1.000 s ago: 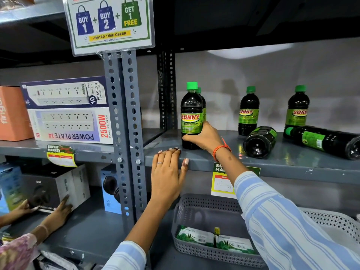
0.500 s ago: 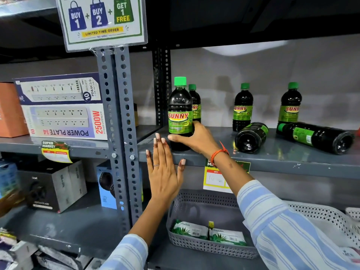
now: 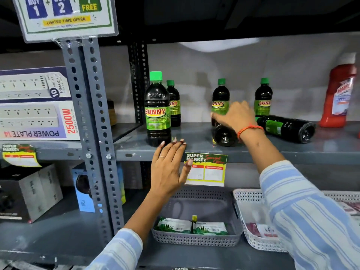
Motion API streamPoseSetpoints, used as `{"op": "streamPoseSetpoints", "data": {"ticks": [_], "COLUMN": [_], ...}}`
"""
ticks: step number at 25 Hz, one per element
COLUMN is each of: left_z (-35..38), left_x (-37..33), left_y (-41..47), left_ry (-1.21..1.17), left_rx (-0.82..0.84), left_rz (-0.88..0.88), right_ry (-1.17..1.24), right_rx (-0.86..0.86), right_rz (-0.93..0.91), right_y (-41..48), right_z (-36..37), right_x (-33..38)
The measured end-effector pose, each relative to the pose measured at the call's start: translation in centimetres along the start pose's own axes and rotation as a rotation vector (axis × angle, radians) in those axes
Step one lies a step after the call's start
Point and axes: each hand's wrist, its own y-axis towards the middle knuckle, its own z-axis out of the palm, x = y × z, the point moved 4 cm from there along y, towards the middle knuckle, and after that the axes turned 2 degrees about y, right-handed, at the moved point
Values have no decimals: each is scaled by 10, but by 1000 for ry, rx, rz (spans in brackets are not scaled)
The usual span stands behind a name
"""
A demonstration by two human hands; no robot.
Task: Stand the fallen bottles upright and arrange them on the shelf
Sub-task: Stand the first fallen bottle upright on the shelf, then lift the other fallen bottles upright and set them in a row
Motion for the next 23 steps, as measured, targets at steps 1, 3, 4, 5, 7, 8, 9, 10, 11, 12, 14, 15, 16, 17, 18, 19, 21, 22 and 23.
{"op": "streamPoseSetpoints", "data": {"ticks": [1,3,4,5,7,8,9,10,11,12,14,15,16,17,18,19,21,22,23], "left_z": [0,1,2,3,5,6,7,9,10,11,12,12,12,11,12,12,11,11,11], "left_x": [-3,-9,-14,-19,-29,-34,-40,-44,-44,-46,-49,-49,-50,-50,-50,-51,-53,-55,-56], "left_y": [4,13,17,19,23,26,29,30,31,31,29,28,28,29,29,29,30,32,34], "left_ry": [-6,16,36,57,114,143,163,173,180,187,195,200,201,196,192,192,200,200,197], "left_rx": [-18,-2,25,52,103,130,158,179,190,199,204,198,196,198,194,187,173,178,194], "left_rz": [-17,-47,-60,-74,-113,-136,-156,-173,-185,-193,-202,-209,-218,-230,-241,-250,-269,-284,-305], "right_ry": [-36,-49,8,106,238,262,283,311,348,385,393,345,284,243,217,210,266,319,373], "right_rx": [100,288,380,473,621,653,666,656,623,573,411,313,212,117,30,-36,-105,-116,-122], "right_rz": [54,116,139,171,225,238,254,267,276,267,176,105,19,-66,-144,-204,-262,-262,-254], "right_y": [3,9,11,12,9,10,9,8,8,9,10,11,9,6,2,-1,-1,1,2], "right_z": [-2,-8,-9,-9,-4,0,3,6,9,10,7,5,3,1,0,1,8,11,13], "right_x": [-9,-18,-21,-23,-27,-29,-31,-31,-29,-29,-31,-32,-33,-33,-33,-34,-41,-45,-49]}}
